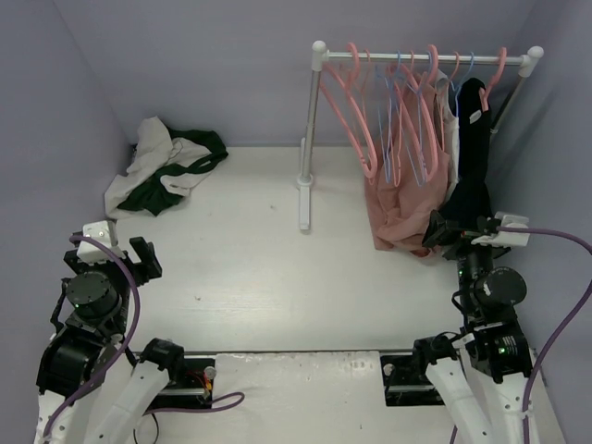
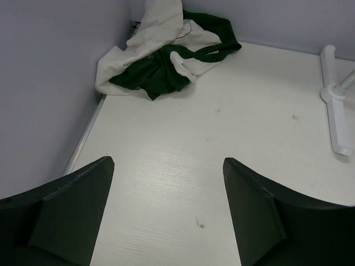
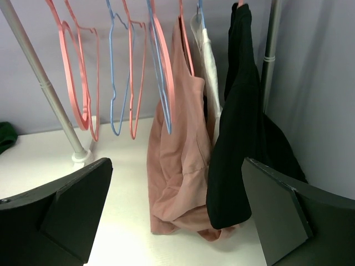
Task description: Place the t-shirt on the hanger
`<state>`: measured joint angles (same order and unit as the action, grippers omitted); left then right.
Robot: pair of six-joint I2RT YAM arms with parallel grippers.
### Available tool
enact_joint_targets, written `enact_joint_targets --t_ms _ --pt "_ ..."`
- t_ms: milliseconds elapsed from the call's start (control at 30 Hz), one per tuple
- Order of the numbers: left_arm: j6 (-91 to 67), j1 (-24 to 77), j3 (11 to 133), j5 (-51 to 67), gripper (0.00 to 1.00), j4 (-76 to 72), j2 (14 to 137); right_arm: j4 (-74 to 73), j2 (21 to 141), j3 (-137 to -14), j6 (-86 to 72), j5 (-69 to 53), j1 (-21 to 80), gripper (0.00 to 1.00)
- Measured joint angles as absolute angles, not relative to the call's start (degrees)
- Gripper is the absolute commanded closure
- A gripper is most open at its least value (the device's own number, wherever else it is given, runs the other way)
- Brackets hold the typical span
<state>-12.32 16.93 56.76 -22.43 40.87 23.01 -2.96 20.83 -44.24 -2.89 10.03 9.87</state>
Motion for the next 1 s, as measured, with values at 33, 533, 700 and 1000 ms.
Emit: enact_joint_targets --t_ms 33,533,700,1000 --pt "-12.4 16.9 56.5 -22.7 0.25 41.0 23.0 -3.1 21.3 -44.3 -3.0 10.1 9.9 0.00" --pt "-18.3 14.1 58.2 -27.6 0.25 34.1 53.0 -3.1 41.4 -55.0 -6.9 -2.5 10.2 0.00" --pt "-20.5 5.5 62.3 -23.5 0.24 27.2 69.6 -4.1 43.0 -53.5 -9.1 -6.4 10.9 0.00" --pt "-22.9 0.7 86.8 -21.8 0.25 18.0 104.2 -4.1 36.1 -50.2 -10.9 -9.5 12.1 0.00"
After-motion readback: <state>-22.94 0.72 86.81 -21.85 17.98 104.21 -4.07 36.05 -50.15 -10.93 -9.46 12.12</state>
